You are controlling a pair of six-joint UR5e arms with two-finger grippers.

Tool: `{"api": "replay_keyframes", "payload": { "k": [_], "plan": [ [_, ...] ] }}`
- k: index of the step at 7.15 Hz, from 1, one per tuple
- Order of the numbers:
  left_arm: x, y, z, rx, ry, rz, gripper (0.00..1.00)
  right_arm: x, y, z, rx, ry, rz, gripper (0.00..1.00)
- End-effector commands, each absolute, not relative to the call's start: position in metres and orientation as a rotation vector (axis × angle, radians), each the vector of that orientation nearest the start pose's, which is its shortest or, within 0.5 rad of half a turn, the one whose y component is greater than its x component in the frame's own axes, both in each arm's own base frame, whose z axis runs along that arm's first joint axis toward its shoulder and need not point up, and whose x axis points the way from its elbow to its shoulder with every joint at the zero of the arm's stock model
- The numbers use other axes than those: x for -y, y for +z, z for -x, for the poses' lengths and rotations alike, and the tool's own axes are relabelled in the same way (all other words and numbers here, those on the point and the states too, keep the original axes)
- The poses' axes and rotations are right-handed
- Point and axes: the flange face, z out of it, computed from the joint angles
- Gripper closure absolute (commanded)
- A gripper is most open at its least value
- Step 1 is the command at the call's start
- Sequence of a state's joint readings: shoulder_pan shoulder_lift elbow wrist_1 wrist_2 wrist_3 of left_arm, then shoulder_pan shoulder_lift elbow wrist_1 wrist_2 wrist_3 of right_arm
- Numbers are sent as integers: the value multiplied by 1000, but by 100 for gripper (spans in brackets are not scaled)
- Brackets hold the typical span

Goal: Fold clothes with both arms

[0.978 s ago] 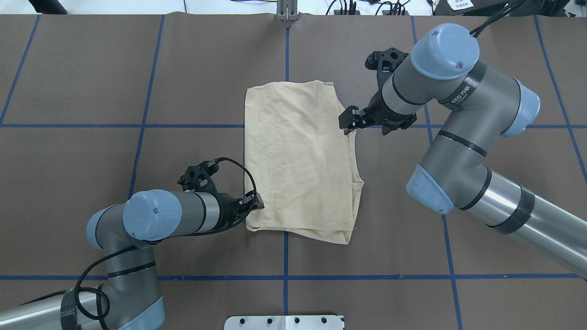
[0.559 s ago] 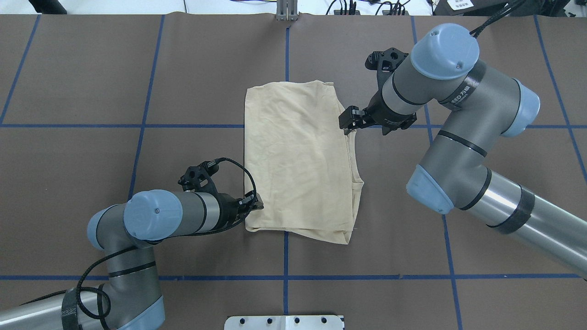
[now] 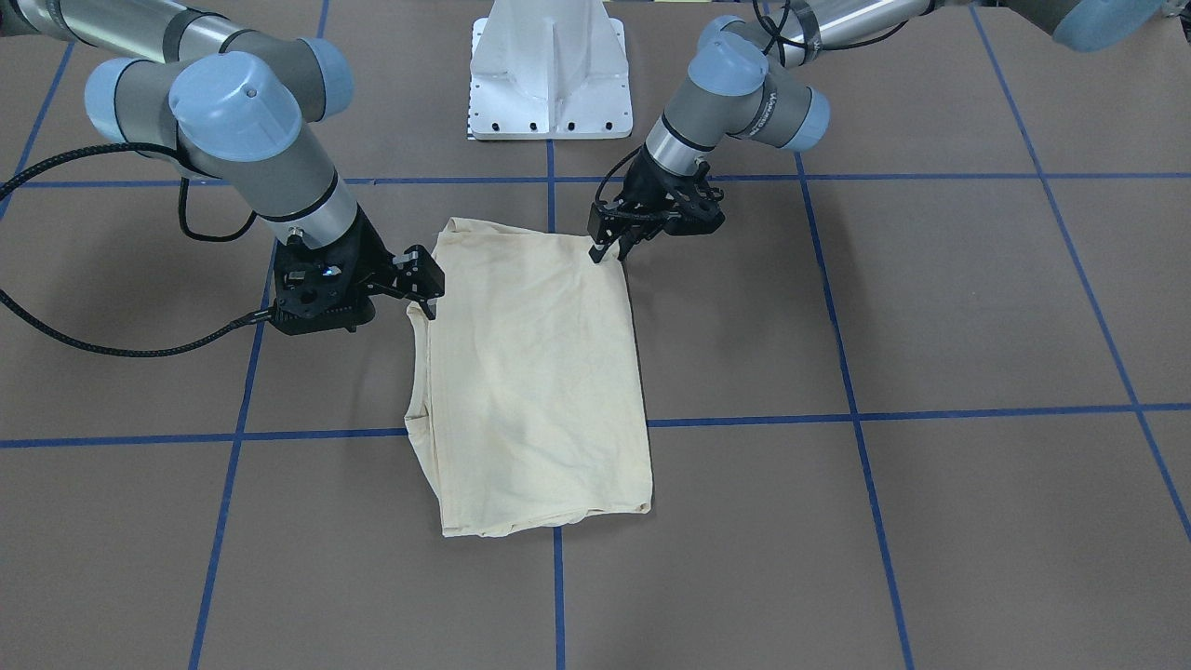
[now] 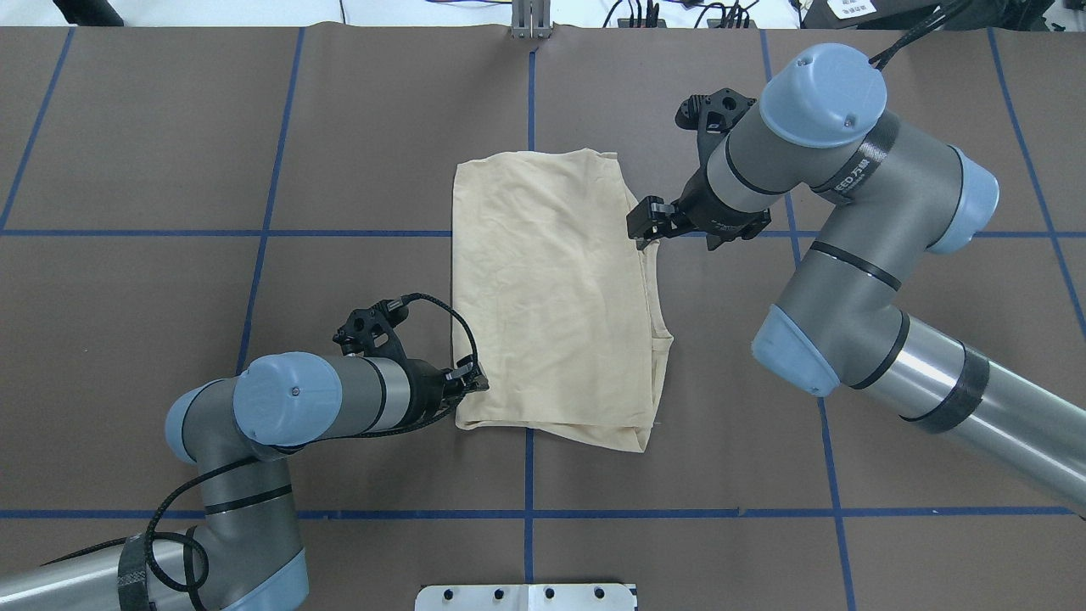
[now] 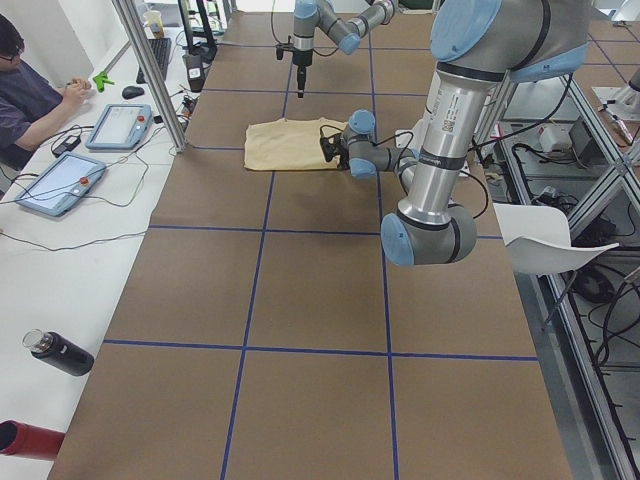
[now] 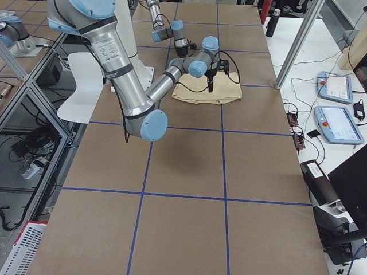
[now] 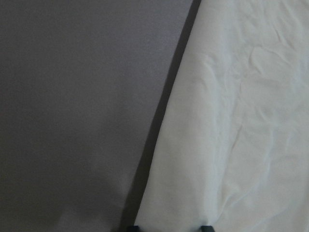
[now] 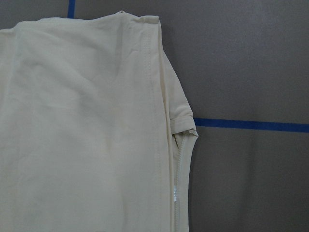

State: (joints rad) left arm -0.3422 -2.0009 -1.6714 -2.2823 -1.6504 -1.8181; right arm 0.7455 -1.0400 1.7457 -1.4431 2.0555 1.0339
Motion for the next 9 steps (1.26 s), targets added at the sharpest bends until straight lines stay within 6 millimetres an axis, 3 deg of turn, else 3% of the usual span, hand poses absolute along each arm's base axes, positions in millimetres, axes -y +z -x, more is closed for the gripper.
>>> {"api": "replay_keyframes", "payload": {
  "k": [1,5,7,9],
  "plan": [
    [334,288,-564,-1235,-466,13,100,502,260,416,925,-9,-122,0],
    [334,274,-558,-1243,-455,28,100,499,262,417,932,76,-73,0],
    [336,271,-555,-1249,-457,26,100,469,250,438,957,208,26,0],
    [335,268,-553,-1257,-450,36,100,428,253,483,922,301,57,0]
  ]
}}
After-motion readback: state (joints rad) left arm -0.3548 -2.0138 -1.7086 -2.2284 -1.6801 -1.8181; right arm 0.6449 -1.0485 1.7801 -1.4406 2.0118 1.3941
